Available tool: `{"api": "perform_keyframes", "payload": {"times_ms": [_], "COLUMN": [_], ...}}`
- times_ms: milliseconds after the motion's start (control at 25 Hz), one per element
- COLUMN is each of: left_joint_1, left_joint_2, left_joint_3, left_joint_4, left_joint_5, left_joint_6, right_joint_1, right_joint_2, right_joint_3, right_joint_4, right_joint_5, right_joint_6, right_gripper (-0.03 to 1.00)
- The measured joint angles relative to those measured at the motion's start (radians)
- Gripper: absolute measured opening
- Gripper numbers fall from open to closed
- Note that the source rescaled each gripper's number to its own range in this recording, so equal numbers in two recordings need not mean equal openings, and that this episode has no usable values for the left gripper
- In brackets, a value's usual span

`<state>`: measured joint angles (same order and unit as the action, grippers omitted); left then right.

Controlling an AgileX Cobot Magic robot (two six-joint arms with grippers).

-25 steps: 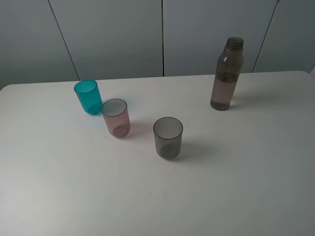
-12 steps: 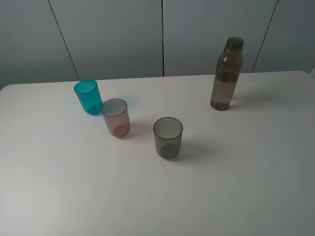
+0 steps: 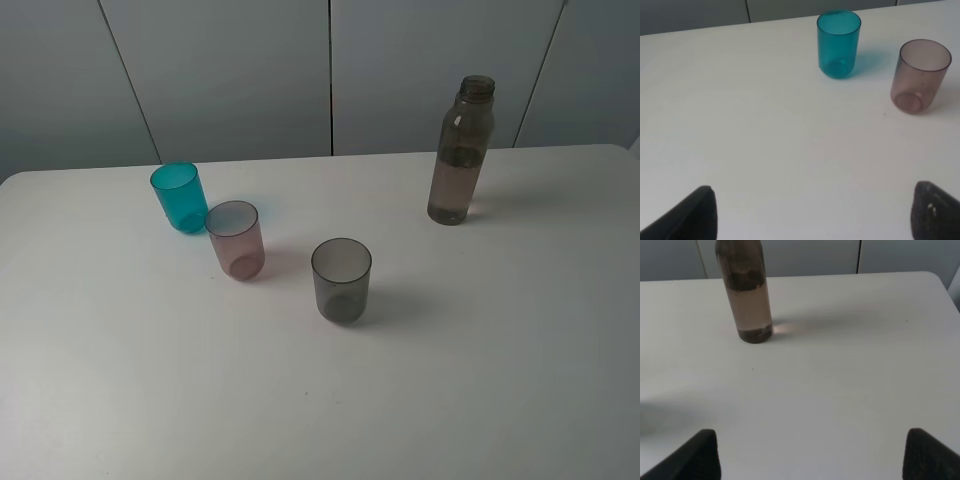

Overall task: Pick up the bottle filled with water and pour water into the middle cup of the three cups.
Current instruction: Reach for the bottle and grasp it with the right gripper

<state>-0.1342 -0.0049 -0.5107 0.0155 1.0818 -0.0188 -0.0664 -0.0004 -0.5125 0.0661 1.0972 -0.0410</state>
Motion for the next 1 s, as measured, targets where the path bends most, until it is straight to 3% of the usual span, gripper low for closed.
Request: {"api": "perform_keyframes", "payload": {"times_ms": [240, 520, 800, 1000], "left_joint_1": [0.000, 0.000, 0.000, 0.000], "left_joint_2": [0.000, 0.000, 0.000, 0.000], "left_joint_3": [0.000, 0.000, 0.000, 0.000], "left_joint_4": [0.000, 0.000, 0.000, 0.000], "left_joint_5": [0.000, 0.000, 0.000, 0.000], "left_joint_6": [0.005, 0.003, 0.001, -0.001], "right_joint_1": [0.000, 0.000, 0.000, 0.000], "right_joint_2": [0.019, 0.244, 0.515, 0.693], "right_joint_3": [-0.056, -0.149, -0.223, -0.232], "right_joint_4": [0.000, 0.000, 0.050, 0.128], "right_joint_5": [0.033, 0.030, -0.031, -0.167], "right_joint_6": [0.000, 0.000, 0.000, -0.002], "right_gripper": [0.38, 0.38, 0.38, 0.38]}}
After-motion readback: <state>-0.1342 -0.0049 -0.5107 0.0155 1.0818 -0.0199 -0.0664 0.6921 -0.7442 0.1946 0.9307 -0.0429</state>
